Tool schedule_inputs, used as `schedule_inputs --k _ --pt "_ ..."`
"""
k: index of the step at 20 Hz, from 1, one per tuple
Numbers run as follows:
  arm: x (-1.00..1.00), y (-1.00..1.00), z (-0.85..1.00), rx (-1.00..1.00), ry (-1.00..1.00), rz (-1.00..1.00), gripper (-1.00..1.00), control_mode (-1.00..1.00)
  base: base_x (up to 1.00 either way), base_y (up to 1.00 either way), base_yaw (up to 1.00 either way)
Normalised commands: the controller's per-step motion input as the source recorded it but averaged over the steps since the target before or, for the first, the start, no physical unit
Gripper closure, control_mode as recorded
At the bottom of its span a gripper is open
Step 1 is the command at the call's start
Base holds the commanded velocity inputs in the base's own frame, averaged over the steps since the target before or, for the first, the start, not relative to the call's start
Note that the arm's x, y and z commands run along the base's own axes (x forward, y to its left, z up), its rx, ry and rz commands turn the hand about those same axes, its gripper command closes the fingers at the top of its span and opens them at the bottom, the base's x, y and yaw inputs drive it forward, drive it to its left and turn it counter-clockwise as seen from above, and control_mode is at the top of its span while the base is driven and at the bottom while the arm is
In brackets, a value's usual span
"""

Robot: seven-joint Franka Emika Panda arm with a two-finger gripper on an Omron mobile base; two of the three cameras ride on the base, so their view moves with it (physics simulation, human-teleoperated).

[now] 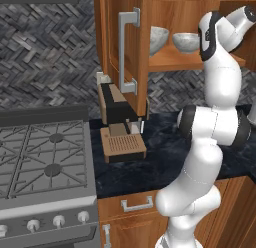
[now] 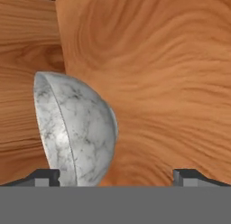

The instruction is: Take the smaller bowl and place it next to the appetizer plate on the dining counter , and place the larger bowl next to the plate with cooked food.

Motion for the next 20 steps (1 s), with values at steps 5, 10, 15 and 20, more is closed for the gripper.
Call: schedule_inputs --k 5,10,15,20 --pt "0.22 0.0 0.07 0.06 0.0 0.09 -1.0 -1.0 0.0 0.0 0.0" --pt "0.32 0.0 0.19 0.0 0.0 0.08 -1.0 -1.0 0.0 0.0 0.0" --pt "0.08 0.0 0.0 0.0 0.05 0.04 -1.0 -1.0 0.0 0.0 0.0" --pt "0.01 0.0 0.0 0.0 0.01 0.01 -1.0 -1.0 0.0 0.0 0.0"
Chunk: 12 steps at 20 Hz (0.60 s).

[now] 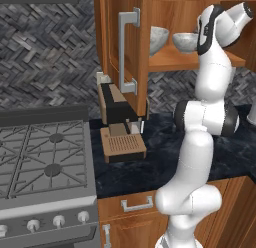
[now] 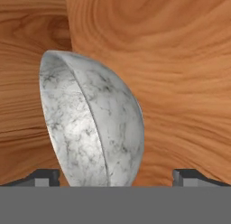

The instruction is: Take the smaller bowl and place it next to the appetizer plate on the dining counter , and place the larger bowl next to the plate with cooked food.

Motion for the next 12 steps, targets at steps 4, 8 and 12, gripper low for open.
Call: schedule_inputs --k 4,8,12 --pt "0.08 0.0 -0.03 0.0 0.01 0.0 -1.0 -1.0 0.0 0.0 0.0" --pt "0.06 0.0 -0.14 0.0 0.04 0.0 -1.0 -1.0 0.0 0.0 0.0" --pt "0.13 0.0 -0.13 0.0 0.0 0.0 -1.0 -1.0 0.0 0.0 0.0"
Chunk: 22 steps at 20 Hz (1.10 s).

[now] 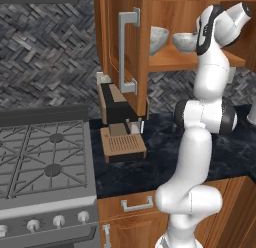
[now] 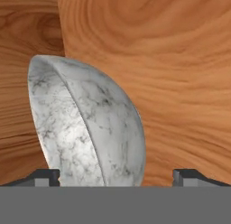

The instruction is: Take the smaller bowl and place it next to the appetizer plate on the dining counter , and place the larger bowl next to the plate with cooked food.

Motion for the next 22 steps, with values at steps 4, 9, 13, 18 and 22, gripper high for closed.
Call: schedule_inputs --k 4,9,13,18,22 --pt "0.23 0.0 -0.1 0.0 0.0 0.0 -1.0 -1.0 0.0 0.0 0.0" --pt "0.02 0.0 -0.01 0.0 0.01 0.0 -1.0 -1.0 0.0 0.0 0.0" --pt "0.0 0.0 0.0 0.0 0.0 0.0 1.0 -1.0 0.0 0.0 0.0" --pt "0.0 0.0 0.0 0.0 0.0 0.0 1.0 -1.0 0.0 0.0 0.0" --pt "-0.09 0.0 0.0 0.0 0.0 0.0 1.0 -1.0 0.0 0.0 0.0"
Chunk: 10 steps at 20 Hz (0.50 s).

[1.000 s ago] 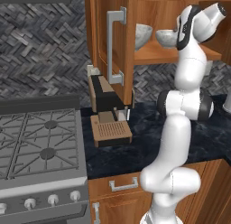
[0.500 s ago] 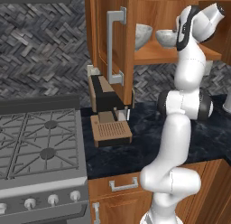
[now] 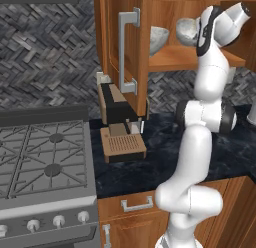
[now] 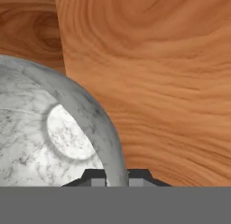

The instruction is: Take the smaller bowl and place it next to the appetizer plate on the dining counter , and place the larger bowl next to the plate with cooked food.

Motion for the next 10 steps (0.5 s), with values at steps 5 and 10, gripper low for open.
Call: schedule_inputs --k 5,10 --pt "-0.54 0.0 0.02 0.0 -0.07 0.0 1.0 -1.0 0.0 0.0 0.0" --pt "-0.83 0.0 0.17 0.0 -0.01 0.0 1.0 -1.0 0.0 0.0 0.0"
